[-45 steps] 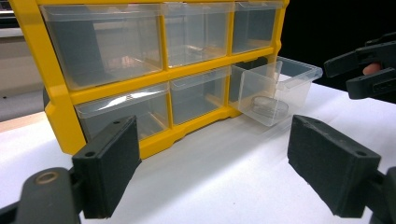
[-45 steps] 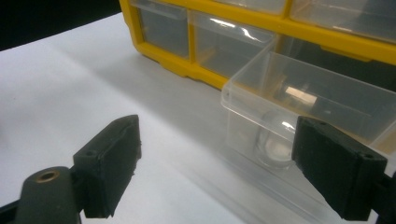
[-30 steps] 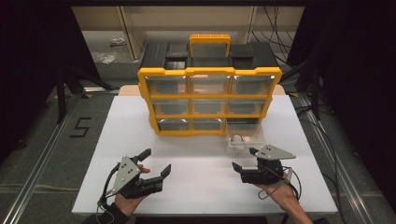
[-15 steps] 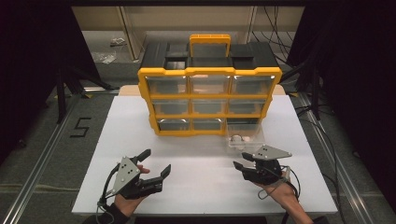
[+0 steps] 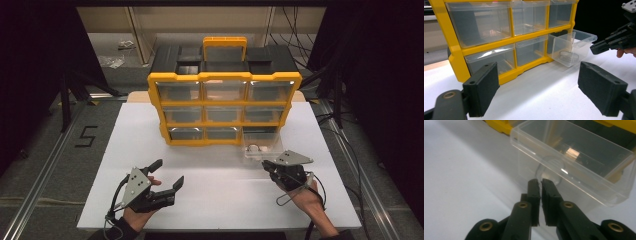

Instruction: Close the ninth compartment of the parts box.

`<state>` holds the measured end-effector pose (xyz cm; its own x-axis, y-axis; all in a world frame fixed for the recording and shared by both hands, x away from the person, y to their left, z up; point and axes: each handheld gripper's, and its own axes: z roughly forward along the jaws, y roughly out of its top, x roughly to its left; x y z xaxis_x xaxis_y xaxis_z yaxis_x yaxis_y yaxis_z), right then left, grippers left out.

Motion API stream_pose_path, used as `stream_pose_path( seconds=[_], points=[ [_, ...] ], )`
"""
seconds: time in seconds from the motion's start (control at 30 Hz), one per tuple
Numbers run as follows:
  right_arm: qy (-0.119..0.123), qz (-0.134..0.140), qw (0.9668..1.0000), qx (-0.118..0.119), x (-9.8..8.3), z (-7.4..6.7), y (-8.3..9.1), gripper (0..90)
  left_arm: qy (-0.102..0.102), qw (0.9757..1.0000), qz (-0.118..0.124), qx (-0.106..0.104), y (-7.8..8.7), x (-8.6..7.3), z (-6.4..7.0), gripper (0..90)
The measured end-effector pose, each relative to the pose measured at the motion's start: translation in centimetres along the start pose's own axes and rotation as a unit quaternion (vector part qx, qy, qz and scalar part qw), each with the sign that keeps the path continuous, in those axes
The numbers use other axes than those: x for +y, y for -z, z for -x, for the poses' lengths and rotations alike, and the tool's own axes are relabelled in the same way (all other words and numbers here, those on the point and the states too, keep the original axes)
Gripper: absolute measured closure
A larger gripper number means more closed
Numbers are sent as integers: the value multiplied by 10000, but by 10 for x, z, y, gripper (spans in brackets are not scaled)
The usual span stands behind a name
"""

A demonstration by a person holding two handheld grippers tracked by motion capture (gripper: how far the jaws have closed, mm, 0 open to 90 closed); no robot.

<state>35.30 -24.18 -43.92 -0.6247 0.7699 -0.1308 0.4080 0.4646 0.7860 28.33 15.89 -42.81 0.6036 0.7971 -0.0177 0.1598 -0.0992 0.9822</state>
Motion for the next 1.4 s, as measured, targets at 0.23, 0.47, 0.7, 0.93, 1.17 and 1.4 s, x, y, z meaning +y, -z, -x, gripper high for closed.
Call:
stream_pose_path(
  seconds=[0.23,0.47,0.7,0.93,1.17,1.4],
  points=[
    [39,-95,9999,-120,0,4,-8,900,-6,10000,-1,-2,-1,0,0,164],
    [110,-104,9997,-201,2,5,-13,900,-21,10000,-8,-2,-1,0,0,164],
    [173,-90,9995,-250,4,8,-17,900,-15,10000,-7,-12,0,0,0,164],
    [167,-62,9995,-268,5,9,-19,900,-17,10000,-5,-7,-1,0,0,164],
    [186,5,9994,-301,7,11,-23,900,-16,10000,-11,-9,-1,0,0,164],
    [194,18,9993,-320,9,12,-26,900,-26,10000,-14,-7,-2,0,1,164]
  ],
)
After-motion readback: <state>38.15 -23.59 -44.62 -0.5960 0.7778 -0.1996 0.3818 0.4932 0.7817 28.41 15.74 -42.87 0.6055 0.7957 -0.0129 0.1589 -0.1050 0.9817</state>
